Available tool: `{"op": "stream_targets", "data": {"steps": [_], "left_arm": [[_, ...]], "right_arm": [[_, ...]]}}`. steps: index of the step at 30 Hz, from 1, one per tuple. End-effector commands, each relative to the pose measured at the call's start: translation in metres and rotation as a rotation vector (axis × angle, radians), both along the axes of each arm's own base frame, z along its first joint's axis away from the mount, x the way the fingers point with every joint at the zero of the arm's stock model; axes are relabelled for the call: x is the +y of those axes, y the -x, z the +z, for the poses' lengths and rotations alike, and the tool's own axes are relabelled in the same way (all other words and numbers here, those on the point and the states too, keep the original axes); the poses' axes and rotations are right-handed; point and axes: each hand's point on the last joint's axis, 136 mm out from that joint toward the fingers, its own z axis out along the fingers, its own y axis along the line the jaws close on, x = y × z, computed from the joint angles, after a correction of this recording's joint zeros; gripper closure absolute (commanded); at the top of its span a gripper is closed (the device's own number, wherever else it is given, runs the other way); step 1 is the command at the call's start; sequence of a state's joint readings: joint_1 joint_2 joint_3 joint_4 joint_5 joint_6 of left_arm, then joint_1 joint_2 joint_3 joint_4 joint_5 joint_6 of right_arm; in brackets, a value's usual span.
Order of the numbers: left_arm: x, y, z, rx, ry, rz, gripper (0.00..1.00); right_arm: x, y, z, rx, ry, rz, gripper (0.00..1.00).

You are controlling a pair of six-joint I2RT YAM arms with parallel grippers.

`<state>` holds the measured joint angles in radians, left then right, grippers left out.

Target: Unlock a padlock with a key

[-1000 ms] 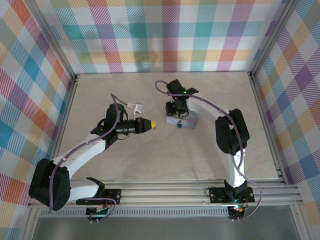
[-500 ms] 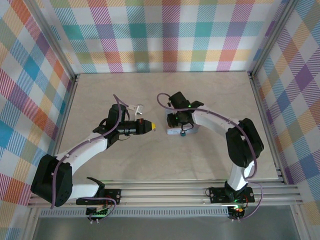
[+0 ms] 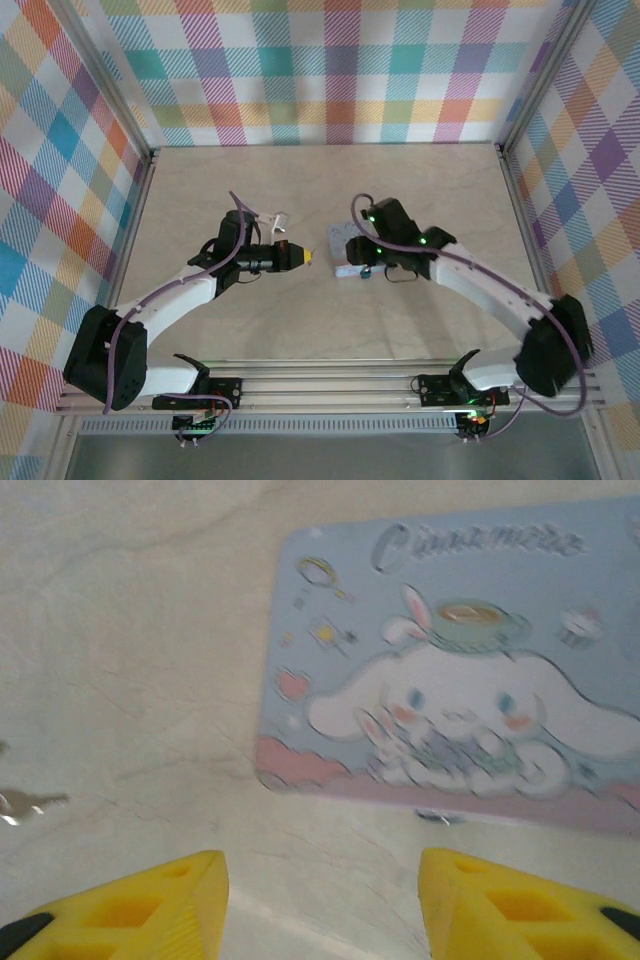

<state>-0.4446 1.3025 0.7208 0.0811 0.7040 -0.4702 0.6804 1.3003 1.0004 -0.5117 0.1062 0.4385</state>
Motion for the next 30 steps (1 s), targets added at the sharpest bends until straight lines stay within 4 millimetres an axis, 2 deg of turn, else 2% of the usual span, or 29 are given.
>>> {"op": "stream_targets", "data": {"steps": [1, 4, 8, 11, 20, 30], "left_arm": [[-0.005, 0.002, -0.004, -0.021, -0.002, -0.019, 1.0], [-0.007, 0.003, -0.009, -0.009, -0.004, -0.029, 1.0], [-0.009, 0.004, -0.013, 0.004, -0.01, -0.033, 1.0], [-0.008, 0.007, -0.014, 0.008, -0.014, -0.035, 1.0], [-0.005, 0.011, -0.018, 0.009, -0.032, -0.035, 1.0], [-0.007, 0.01, -0.026, 0.022, -0.044, -0.052, 1.0]], "right_arm": [[-0.026, 0.008, -0.039, -0.006, 0.083, -0.063, 0.46], [-0.03, 0.013, -0.062, 0.007, 0.103, -0.049, 0.43], [-0.018, 0.004, -0.081, 0.039, 0.122, -0.05, 0.38], [-0.006, -0.005, -0.093, 0.048, 0.112, -0.059, 0.39], [0.012, -0.03, -0.114, 0.051, 0.16, -0.114, 0.44], [0.027, -0.042, -0.128, 0.04, 0.187, -0.132, 0.48]]}}
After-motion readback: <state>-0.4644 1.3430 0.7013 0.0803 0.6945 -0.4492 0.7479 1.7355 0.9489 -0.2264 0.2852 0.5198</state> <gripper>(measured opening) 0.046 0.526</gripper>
